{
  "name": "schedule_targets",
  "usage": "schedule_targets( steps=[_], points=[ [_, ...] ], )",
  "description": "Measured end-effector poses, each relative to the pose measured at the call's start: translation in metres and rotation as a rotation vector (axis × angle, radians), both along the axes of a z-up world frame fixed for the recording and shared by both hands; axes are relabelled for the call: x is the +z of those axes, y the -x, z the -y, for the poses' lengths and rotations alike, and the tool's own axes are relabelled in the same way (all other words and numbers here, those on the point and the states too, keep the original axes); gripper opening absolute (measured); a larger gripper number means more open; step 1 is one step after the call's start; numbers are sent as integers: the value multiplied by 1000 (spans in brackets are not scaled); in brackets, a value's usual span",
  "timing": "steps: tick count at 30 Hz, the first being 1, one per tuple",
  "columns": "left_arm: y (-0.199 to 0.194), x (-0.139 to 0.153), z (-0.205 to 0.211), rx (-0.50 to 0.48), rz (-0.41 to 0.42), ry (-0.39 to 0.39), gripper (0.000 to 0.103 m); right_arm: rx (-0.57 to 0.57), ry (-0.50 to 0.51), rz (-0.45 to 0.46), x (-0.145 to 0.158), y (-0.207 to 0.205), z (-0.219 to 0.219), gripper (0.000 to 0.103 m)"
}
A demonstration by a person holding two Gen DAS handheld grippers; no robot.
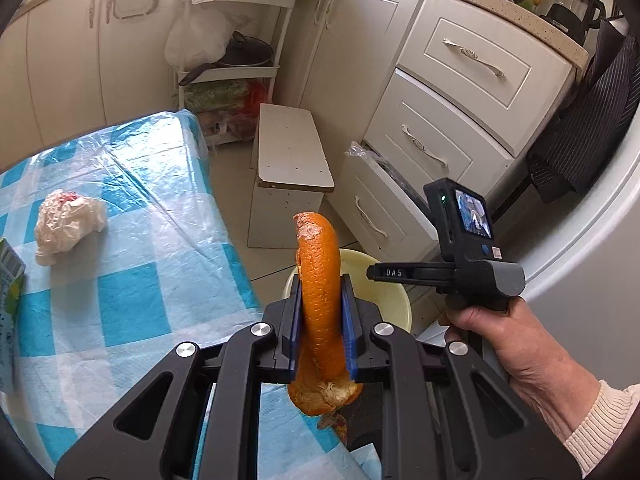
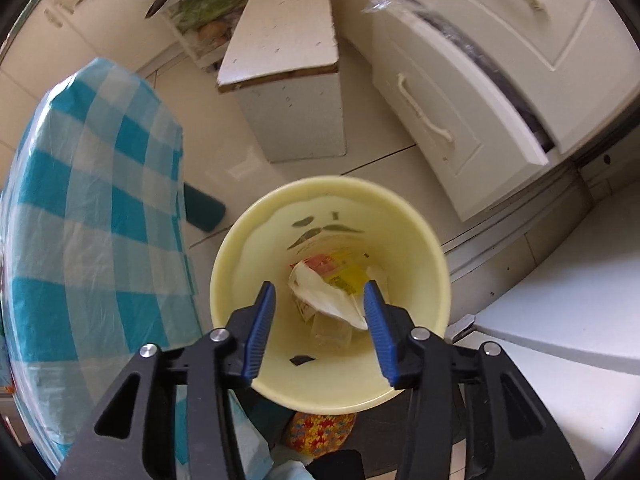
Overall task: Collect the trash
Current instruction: 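Carry peel and tissue to the yellow bin and open both tools over it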
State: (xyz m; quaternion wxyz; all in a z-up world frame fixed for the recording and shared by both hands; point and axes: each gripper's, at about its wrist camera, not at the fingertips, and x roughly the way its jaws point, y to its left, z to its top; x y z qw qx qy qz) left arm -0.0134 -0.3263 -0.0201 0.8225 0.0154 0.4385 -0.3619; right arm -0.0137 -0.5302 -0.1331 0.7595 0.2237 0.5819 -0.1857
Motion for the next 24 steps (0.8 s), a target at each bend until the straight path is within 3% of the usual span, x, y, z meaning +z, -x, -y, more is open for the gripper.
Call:
schedule_targets(
  steps=[3,7,13,19,24],
  points=[
    [0,-9,15,-13,-30,0,17,-52,18,101,22,5,6,50],
    [-2,-22,35,-31,-68,-12,17,-110,84,283,60,14,9,65],
    [-15,-46,76,-39,-136,-55,17,-179,141,450,94,26,17,67],
    [-26,-56,108,-33,-173,-82,27,-189,216,466,103,22,24,67],
    [-19,-40,108,-27,-87,-97,40,-146,257,467,105,19,18,67]
  ],
)
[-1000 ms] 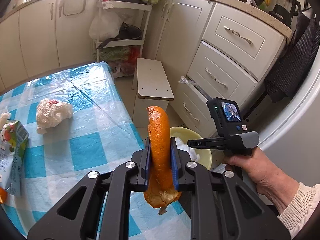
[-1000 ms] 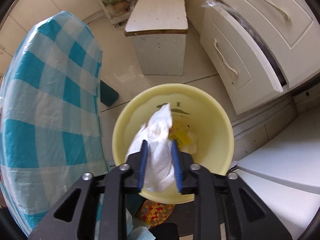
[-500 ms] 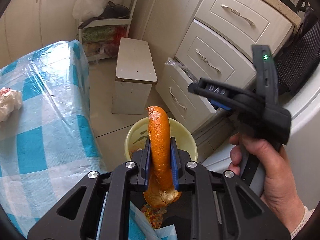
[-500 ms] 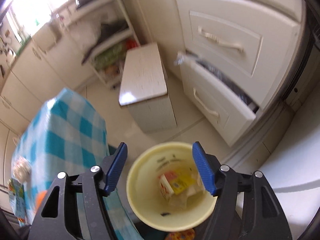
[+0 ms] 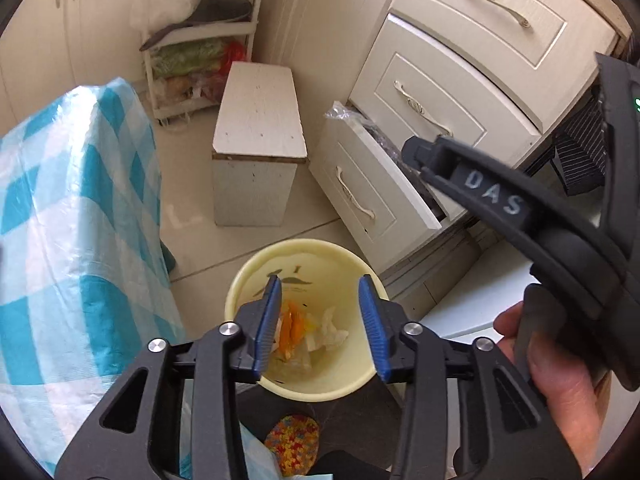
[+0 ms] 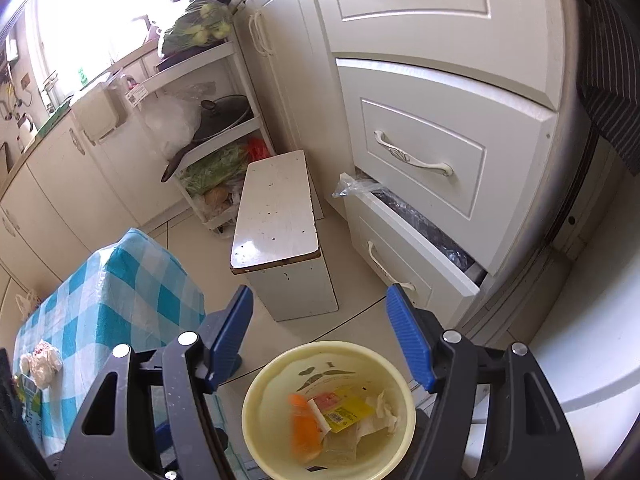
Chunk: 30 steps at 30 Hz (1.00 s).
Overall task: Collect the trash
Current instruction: 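Carry peel and tissue to the yellow bin and open both tools over it, then return both open tools to the table toward the peel and milk carton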
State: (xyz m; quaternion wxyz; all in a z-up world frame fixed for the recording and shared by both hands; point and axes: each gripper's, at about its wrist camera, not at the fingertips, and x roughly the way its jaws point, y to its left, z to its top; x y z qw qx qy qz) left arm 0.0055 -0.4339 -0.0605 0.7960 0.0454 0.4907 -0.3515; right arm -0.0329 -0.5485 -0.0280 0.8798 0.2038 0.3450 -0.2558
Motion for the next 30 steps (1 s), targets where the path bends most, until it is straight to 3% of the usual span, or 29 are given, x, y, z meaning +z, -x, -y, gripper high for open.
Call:
schedule_targets(
  steps=[8,14,20,30],
  points=[
    [16,27,-38,66,165,-59,67,49,87,1,6,-3,-17,70],
    [23,48,-74,114,243,-80,77,74,130,11,15,-5,-33,71],
    [28,69,-118,156,296,-78,80,148,201,41,29,-11,-66,74],
    [34,92,-215,261,344,-93,82,259,216,99,51,-26,-120,75]
  ],
)
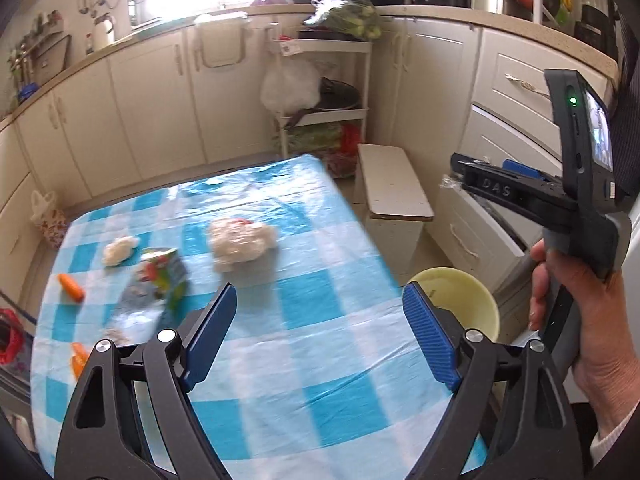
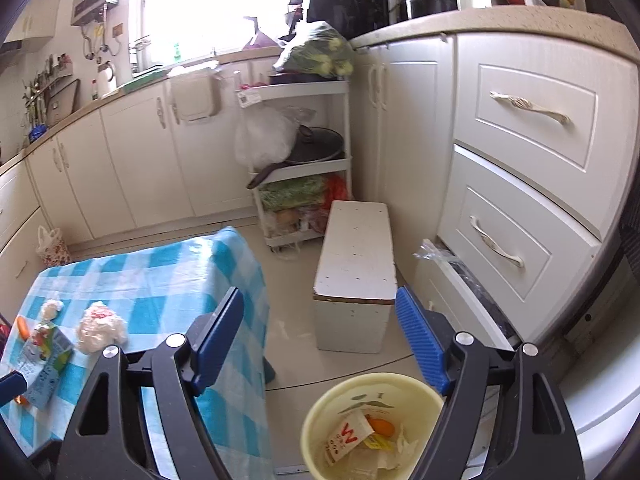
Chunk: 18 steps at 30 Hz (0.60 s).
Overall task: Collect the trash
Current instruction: 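Return both open tools to the table toward the peel and milk carton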
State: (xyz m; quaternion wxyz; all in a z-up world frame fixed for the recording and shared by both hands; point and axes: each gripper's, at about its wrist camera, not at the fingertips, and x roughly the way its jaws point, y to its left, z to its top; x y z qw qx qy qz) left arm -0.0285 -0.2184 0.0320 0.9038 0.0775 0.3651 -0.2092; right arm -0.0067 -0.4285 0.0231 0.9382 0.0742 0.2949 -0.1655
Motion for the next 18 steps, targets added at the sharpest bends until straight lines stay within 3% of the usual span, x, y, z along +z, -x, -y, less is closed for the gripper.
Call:
schedule_targets(
  steps=[9,18],
  points=[
    [-14,2,-121,197,13,-28,84,140,38,0,10,-8,-51,75],
    [-42,-37,-207,315,-98,-73,84,223,18,-36,9,-16,-78,76]
  ],
)
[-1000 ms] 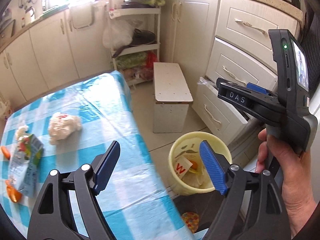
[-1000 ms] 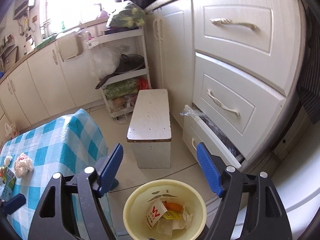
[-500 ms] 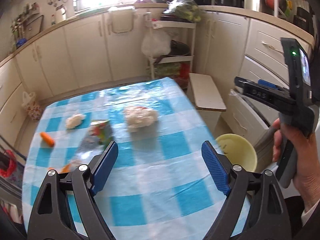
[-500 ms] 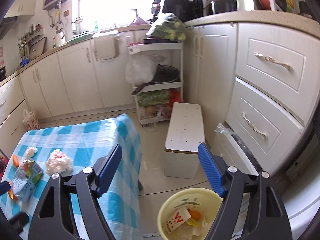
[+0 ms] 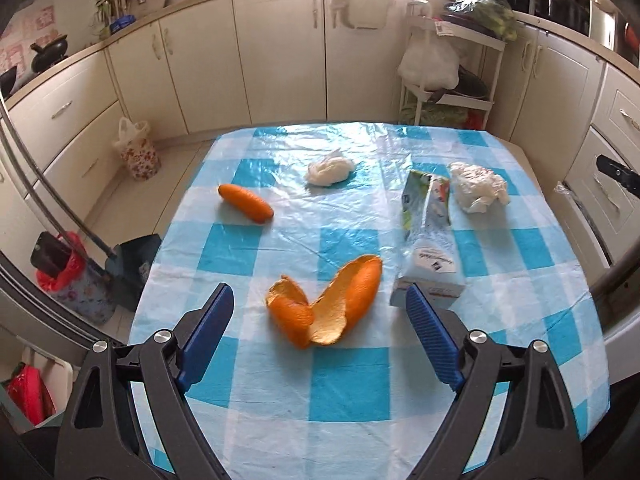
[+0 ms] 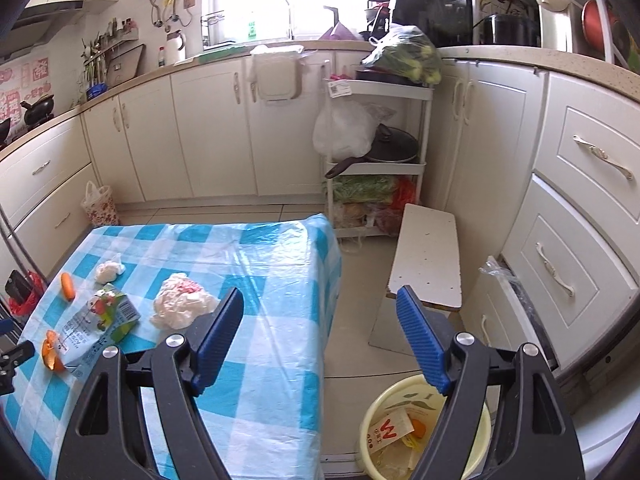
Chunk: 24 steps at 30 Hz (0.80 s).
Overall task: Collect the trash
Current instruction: 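Return both open tools to the table toward the peel and milk carton, then grasp the curled orange peel pieces with the left tool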
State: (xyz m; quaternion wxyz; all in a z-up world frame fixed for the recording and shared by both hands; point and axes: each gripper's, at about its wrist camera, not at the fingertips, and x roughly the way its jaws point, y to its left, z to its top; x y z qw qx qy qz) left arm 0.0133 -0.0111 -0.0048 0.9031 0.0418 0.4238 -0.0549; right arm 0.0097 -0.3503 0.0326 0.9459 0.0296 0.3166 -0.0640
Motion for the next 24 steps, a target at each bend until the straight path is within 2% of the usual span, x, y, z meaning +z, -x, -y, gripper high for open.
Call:
schedule_targets(
  steps=[5,9,14,15,17,18,20,21,23,24],
  points=[
    [-18,-21,-10,-39,-78,7,84,39,-5,-25,-2,-7,-15,77],
    [-28,-35,-1,-129,-108,-51,84,72,-21,-38,-1,-12,-24,78],
    [-35,-46,13,-190,-112,-99,84,111,-84,-58,-1,-22,-37,78],
    [-35,-49,14,-198,-116,-94,81,119,-96,-60,-1,-24,-40,78],
    [-36,-53,14,-201,-128,-85,67,143,-129,-66,0,-29,-47,78],
    [-36,-55,14,-199,-128,-77,66,154,-144,-72,0,-32,-50,78],
    [-35,-53,11,-197,-120,-65,49,177,-177,-83,0,-37,-59,78],
    [-35,-51,10,-196,-118,-60,44,189,-189,-88,0,-39,-64,78],
    [-37,-49,3,-184,-128,-13,34,215,-211,-99,0,-43,-73,78],
    [-38,-48,-3,-169,-136,22,32,230,-223,-108,0,-45,-79,78]
  ],
)
